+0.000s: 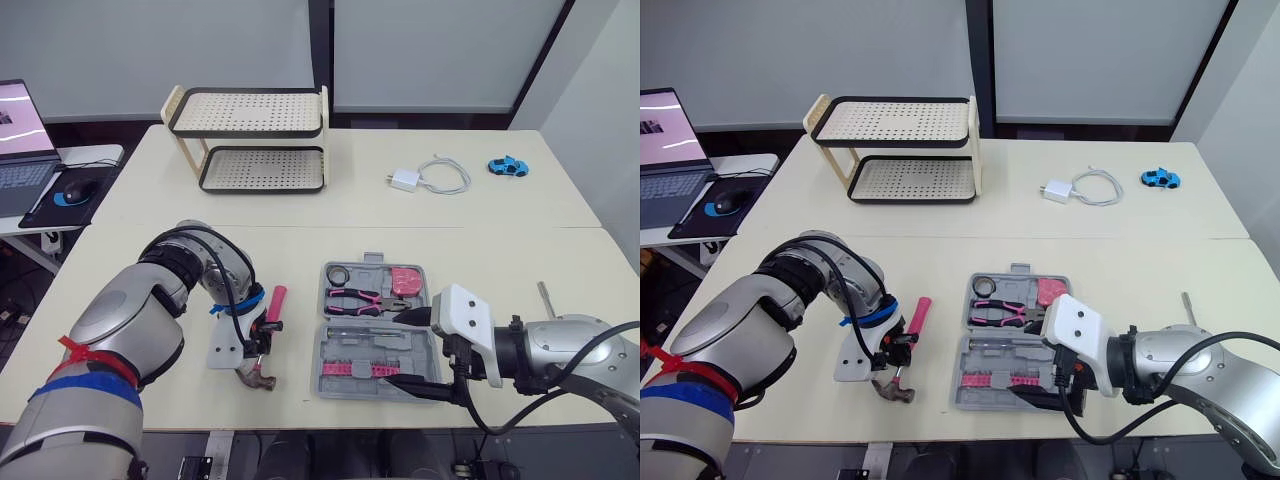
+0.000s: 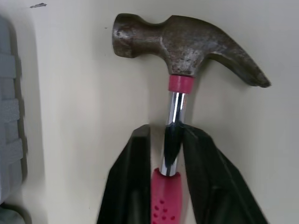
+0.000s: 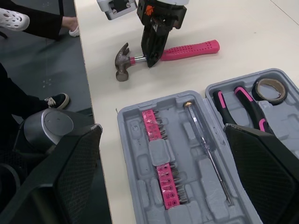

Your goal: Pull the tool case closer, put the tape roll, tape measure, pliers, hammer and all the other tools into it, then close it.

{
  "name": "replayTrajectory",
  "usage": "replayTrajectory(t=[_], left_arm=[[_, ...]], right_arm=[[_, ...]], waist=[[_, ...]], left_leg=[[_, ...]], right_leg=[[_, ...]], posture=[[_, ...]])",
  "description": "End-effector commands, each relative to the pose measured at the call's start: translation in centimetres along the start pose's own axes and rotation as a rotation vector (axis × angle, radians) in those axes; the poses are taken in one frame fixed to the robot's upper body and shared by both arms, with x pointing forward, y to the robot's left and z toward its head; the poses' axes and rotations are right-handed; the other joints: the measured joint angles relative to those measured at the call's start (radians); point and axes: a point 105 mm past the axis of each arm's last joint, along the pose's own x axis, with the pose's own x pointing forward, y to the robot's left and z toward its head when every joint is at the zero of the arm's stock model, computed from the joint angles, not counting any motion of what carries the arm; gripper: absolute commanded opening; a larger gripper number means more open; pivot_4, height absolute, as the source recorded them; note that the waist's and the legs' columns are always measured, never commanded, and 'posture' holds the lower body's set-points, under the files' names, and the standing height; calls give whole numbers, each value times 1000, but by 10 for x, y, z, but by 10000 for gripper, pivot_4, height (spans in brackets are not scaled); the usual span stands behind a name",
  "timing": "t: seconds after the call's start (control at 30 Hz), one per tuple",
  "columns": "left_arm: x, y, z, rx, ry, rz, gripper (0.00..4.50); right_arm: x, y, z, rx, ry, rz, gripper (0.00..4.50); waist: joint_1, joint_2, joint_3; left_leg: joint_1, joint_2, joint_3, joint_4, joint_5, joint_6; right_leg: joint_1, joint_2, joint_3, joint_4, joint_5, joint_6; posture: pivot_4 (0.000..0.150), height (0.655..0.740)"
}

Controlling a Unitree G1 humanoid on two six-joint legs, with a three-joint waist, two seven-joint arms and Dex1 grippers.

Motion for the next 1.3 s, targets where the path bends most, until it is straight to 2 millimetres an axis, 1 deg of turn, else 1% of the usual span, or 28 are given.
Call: replayTrajectory(t=[0.03, 0.1, 0.23, 0.33, 0.47, 0.6, 0.7, 0.83, 0.97, 1.13, 1.2, 1.3], left_arm=[[5, -4, 6, 24, -26, 4, 395], [6, -7, 7, 25, -31, 5, 395], [4, -4, 6, 32, -25, 36, 394], [-8, -4, 2, 17, 2, 65, 393], [-24, -11, 2, -10, 30, 82, 390], [-48, -14, 0, -59, 85, 142, 374], [-59, -16, -3, -125, 120, 191, 372], [-69, -23, -9, -246, 169, 254, 371], [-68, -33, -12, -365, 194, 317, 370], [-68, -37, -25, -530, 261, 419, 369], [-66, -39, -25, -622, 256, 458, 365], [-65, -36, -15, -752, 208, 502, 360]], right_arm=[[-4, 2, 6, -31, -17, -8, 45000], [-4, 1, 7, -32, -19, -8, 45000], [-5, 1, 8, -34, -23, -7, 45000], [-6, 1, 9, -38, -25, -6, 45000], [-6, 0, 9, -39, -28, -4, 45000], [-4, -1, 11, -38, -36, 1, 45000], [-2, -2, 12, -39, -42, 7, 45000], [1, -4, 14, -44, -51, 7, 45000], [1, -7, 14, -40, -49, -1, 45000], [2, -9, 13, -37, -38, -8, 45000], [3, -10, 13, -37, -36, -10, 45000], [4, -12, 13, -36, -34, -16, 45000]], waist=[[0, 0, 0], [0, 0, 0], [0, 0, -1], [0, 0, 0], [-1, -3, 1], [0, -4, 2], [-1, -4, 2], [-2, -5, 2], [-4, -5, 2], [-6, -4, 2], [-13, -4, 2], [-29, -4, 2]], left_leg=[[0, 0, 0, 0, 0, 0], [0, 0, 0, 0, 0, 0], [0, 0, 0, 0, 0, 0], [0, 0, 0, 0, 0, 0], [0, 0, 0, 0, 0, -1], [-1, 0, 0, 0, 1, -2], [-1, 0, 0, 1, 1, -2], [-2, 0, 0, 1, 1, -3], [-2, 0, 0, 1, 2, -3], [-2, 0, 0, 1, 2, -3], [-2, 2, 0, 1, 2, -3], [-3, 6, -1, 1, 2, -3]], right_leg=[[0, 0, 0, 0, 0, 0], [0, 0, 0, 0, 0, 0], [0, 0, 0, 0, 0, 0], [0, 0, 0, 0, 0, 0], [-1, 0, 0, 1, 0, 0], [-2, 0, 0, 1, 0, 0], [-2, -1, 0, 1, 0, 0], [-2, 0, 0, 1, 0, 0], [-3, 0, 0, 2, 0, 0], [-4, 0, 0, 2, 0, 0], [-4, 0, 0, 2, 0, 0], [-5, -1, 1, 2, 0, 0]], posture=[[1500, 7400], [1500, 7400], [1500, 7400], [1500, 7400], [1500, 7400], [1500, 7400], [1500, 7400], [1500, 7400], [1500, 7400], [1500, 7400], [1500, 7400], [1500, 7400]])
